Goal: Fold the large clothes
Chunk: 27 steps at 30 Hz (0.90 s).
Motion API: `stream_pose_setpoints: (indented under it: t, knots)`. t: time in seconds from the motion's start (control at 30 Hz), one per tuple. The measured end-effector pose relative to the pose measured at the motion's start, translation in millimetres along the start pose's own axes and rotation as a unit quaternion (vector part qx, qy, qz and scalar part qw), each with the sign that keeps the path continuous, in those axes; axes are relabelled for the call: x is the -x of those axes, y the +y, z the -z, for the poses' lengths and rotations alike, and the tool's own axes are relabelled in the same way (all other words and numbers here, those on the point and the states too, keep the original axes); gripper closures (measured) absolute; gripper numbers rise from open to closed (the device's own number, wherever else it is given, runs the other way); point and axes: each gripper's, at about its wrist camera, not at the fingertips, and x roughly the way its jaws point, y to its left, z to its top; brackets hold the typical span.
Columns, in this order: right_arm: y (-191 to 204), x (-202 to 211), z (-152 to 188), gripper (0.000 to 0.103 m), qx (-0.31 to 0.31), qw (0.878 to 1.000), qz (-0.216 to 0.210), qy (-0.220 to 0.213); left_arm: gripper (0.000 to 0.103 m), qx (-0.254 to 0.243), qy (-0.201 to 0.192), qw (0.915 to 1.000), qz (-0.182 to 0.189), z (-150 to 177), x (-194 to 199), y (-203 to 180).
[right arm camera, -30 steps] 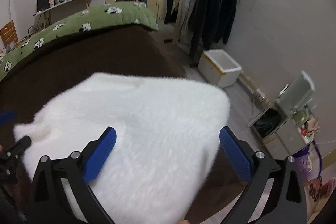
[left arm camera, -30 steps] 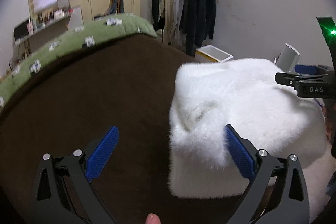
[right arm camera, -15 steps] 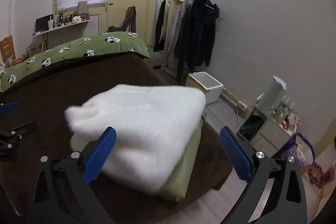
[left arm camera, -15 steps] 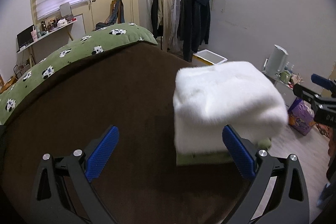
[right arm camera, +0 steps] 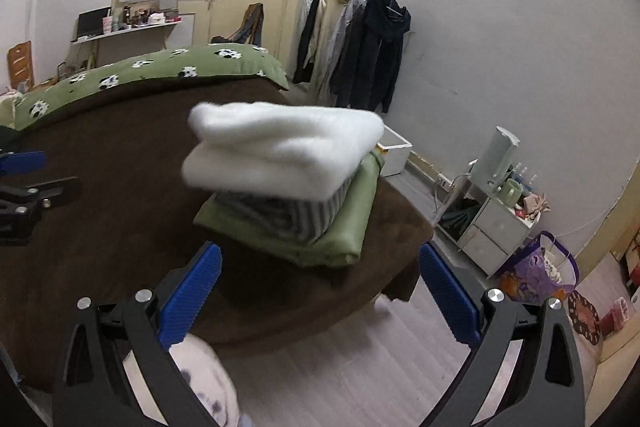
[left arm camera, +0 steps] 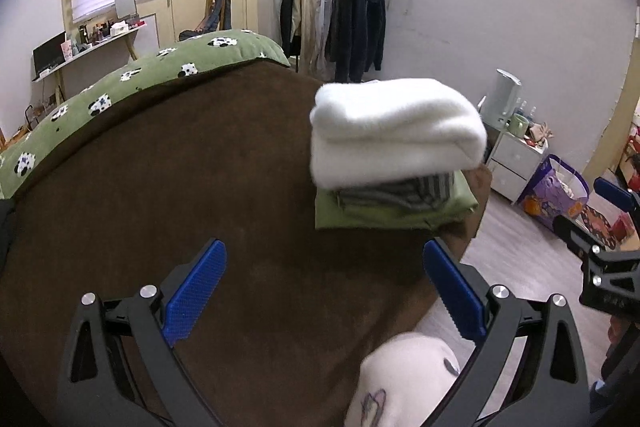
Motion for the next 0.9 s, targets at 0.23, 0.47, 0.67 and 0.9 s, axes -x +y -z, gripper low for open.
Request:
stream_pose_setpoints:
  t: [0.23,0.47,0.67,0.9]
  knots:
    - [-2,8,26,0.006,-0.029,0.999,-0.013,0.015,0.007,-0.024,0.009,0.9997,-0.001,35,8,-12]
    - [-10,3,38,0.006,-0.046,0.998,-0.021,0.024,0.007,-0.014,0.022,0.9996,0.014,45,-5,-21]
    - [-9,6,37,0.006,-0.040,0.999,-0.021,0.019,0.007,-0.018,0.015,0.9996,0.017,39,-7,-34]
    - [-6,6,36,0.006,-0.025,0.999,-0.016,0.018,0.007,-0.017,0.013,0.9996,0.016,34,-12,-42]
